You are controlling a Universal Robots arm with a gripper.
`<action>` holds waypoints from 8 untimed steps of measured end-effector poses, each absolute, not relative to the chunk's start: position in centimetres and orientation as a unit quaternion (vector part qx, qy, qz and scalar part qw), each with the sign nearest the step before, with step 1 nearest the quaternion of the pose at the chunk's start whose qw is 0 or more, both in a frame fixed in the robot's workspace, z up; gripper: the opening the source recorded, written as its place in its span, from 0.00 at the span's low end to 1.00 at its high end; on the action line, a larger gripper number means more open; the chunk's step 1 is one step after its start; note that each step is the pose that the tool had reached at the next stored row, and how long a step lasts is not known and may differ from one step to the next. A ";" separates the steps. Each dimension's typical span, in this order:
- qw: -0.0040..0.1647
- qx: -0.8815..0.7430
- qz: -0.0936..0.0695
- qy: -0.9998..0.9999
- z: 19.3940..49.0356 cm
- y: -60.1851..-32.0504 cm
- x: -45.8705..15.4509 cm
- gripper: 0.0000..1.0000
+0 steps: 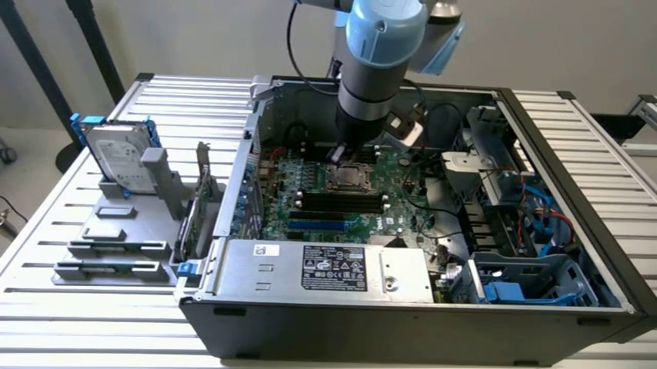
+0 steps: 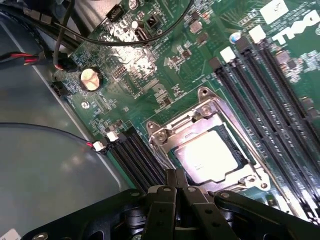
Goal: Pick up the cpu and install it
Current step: 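Install the first cpu locking lever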
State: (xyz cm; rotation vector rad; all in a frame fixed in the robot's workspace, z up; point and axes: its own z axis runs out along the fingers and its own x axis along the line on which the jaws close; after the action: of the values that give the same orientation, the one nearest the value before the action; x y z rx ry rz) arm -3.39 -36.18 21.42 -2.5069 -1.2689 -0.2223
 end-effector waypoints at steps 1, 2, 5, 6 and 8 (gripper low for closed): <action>0.161 -0.878 -0.078 -0.444 21.7 -36.4 -3.5 0.11; 0.161 -0.878 -0.078 -0.444 21.9 -36.6 -3.6 0.11; 0.161 -0.878 -0.078 -0.444 22.5 -37.3 -3.8 0.11; 0.161 -0.878 -0.078 -0.444 22.7 -37.5 -3.9 0.11; 0.161 -0.878 -0.078 -0.444 23.0 -37.9 -4.1 0.11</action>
State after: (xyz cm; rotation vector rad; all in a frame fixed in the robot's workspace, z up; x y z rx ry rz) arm -4.13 -37.86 23.01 -2.5068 -1.2684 -0.2218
